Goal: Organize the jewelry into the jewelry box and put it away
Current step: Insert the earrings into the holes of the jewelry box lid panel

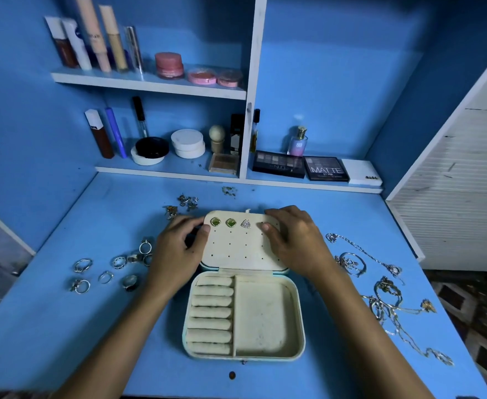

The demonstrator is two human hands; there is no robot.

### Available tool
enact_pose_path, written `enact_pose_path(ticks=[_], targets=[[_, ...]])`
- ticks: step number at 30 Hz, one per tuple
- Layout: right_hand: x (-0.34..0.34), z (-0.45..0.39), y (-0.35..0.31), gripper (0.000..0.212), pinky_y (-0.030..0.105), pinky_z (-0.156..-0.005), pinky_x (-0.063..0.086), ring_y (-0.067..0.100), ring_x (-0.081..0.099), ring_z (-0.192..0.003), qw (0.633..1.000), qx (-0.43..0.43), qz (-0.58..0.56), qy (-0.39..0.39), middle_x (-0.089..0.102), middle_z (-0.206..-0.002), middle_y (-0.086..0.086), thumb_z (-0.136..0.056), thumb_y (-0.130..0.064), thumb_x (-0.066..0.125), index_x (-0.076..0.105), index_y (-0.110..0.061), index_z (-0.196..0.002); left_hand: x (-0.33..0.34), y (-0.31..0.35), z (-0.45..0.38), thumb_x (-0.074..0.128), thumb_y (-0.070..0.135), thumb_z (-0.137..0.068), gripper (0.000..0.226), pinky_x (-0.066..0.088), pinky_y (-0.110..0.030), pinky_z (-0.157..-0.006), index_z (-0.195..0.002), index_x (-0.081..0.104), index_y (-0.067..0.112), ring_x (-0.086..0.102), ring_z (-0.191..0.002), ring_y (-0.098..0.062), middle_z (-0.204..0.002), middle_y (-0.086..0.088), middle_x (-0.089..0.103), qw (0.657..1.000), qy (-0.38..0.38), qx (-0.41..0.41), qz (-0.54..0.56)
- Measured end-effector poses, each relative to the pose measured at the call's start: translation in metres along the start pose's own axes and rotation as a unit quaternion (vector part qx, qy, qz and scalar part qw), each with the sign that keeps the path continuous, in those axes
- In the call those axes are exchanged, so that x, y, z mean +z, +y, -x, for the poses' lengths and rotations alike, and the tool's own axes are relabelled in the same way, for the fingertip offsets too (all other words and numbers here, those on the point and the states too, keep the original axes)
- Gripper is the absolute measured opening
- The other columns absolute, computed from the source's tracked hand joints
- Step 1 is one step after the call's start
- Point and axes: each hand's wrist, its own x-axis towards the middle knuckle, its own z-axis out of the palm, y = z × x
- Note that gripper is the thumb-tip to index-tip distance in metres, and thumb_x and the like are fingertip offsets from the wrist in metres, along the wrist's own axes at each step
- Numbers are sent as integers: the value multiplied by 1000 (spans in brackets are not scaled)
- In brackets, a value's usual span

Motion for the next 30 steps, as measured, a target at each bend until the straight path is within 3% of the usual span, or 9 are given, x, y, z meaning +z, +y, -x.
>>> enact_pose_path(ticks=[4, 12, 19, 23, 27, 30], targets=[[2, -1, 0, 36, 35, -96, 44, 28, 52, -115, 1000, 11, 6, -16, 60, -117, 4, -98, -34, 59, 65, -17, -129, 1, 2, 2, 62, 23, -94, 22, 35, 0, -81, -108, 73, 10, 58, -93, -7, -104, 5, 64, 1000, 4, 0, -26], [2, -9, 1, 28, 31, -97, 45, 24, 54, -114, 999, 24, 12, -21, 60, -113, 0, -96, -32, 60, 70, -19, -118, 2, 0, 3, 64, 15, -94, 19, 35, 1, -80, -110, 73, 11, 54, -91, 1, -99, 9, 63, 999, 16, 5, -27], [-2, -16, 0, 17, 32, -88, 50, 20, 61, -94, 1000, 10, -2, -19, 63, -99, 0, -93, -22, 61, 75, -20, -102, 2, 0, 4, 65, 14, -93, 18, 34, 2, -78, -109, 74, 12, 53, -90, 19, -96, 16, 61, 1000, 24, 0, -4], [-3, -26, 1, 15, 36, -81, 52, 20, 60, -84, 1000, 0, 4, -15, 63, -93, 1, -93, -20, 62, 76, -19, -96, 2, -1, 3, 65, 15, -93, 18, 35, 1, -77, -108, 74, 12, 55, -88, 11, -98, 12, 64, 1000, 24, -1, -3], [-2, -39, -6, 12, 37, -77, 52, 21, 61, -80, 1000, -21, 2, 23, 65, -87, 3, -92, -17, 64, 76, -16, -91, 2, -1, 3, 66, 16, -93, 18, 36, 1, -76, -108, 74, 12, 55, -88, 16, -98, 10, 65, 1000, 24, 0, 2], [0, -50, -15, 11, 36, -75, 52, 20, 62, -79, 998, -45, -1, 32, 66, -85, 1, -92, -19, 65, 75, -17, -89, 2, -2, 3, 66, 17, -93, 18, 37, 0, -77, -108, 74, 13, 58, -89, 6, -99, 9, 66, 1000, 22, -3, 6]])
